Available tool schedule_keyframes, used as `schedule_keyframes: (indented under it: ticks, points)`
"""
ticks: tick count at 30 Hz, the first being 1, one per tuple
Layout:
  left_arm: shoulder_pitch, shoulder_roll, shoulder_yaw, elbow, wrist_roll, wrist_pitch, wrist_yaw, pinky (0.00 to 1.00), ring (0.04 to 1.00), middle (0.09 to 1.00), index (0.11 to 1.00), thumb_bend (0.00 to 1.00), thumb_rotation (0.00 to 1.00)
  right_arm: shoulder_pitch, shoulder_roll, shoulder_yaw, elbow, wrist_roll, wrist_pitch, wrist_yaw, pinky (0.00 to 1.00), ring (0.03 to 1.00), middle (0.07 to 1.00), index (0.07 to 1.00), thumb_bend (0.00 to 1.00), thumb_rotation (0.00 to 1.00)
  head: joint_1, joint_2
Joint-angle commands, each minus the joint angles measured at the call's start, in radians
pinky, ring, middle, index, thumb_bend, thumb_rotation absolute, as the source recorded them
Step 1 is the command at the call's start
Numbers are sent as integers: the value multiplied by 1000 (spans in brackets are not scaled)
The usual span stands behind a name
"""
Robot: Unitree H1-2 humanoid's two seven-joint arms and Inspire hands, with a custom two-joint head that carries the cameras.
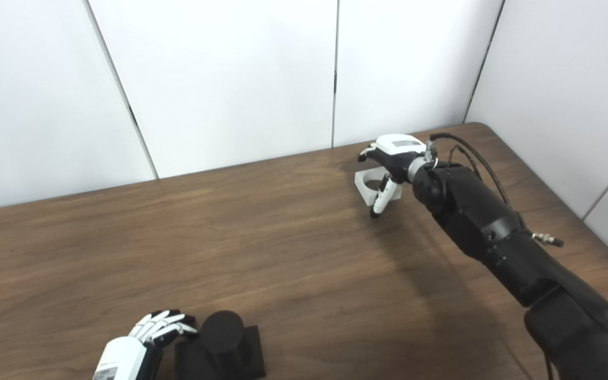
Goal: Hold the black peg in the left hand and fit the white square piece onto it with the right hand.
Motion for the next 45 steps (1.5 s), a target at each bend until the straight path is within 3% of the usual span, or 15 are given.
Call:
schedule_keyframes:
  ticks: [1, 8, 30, 45]
  points:
    - [54, 14, -20, 23, 24, 32, -83, 864, 833, 766, 484, 521, 47, -58, -18, -16, -5, -18, -17, -36, 985, 1000, 960, 822, 900, 197, -2, 1]
    - [56, 14, -19, 12, 23, 39, -92, 861, 834, 768, 484, 521, 46, -55, -27, -19, -11, -23, -15, -34, 986, 1000, 952, 777, 880, 198, -2, 4]
    - [65, 13, -12, -15, 23, 47, -107, 856, 831, 766, 484, 521, 46, -52, -49, -33, -2, -28, -23, -29, 965, 1000, 926, 755, 856, 184, -3, 19]
    - [64, 14, -9, -16, 22, 46, -107, 866, 836, 769, 485, 521, 46, -34, -44, -31, -22, -27, -17, -25, 920, 958, 876, 643, 858, 143, -5, 23]
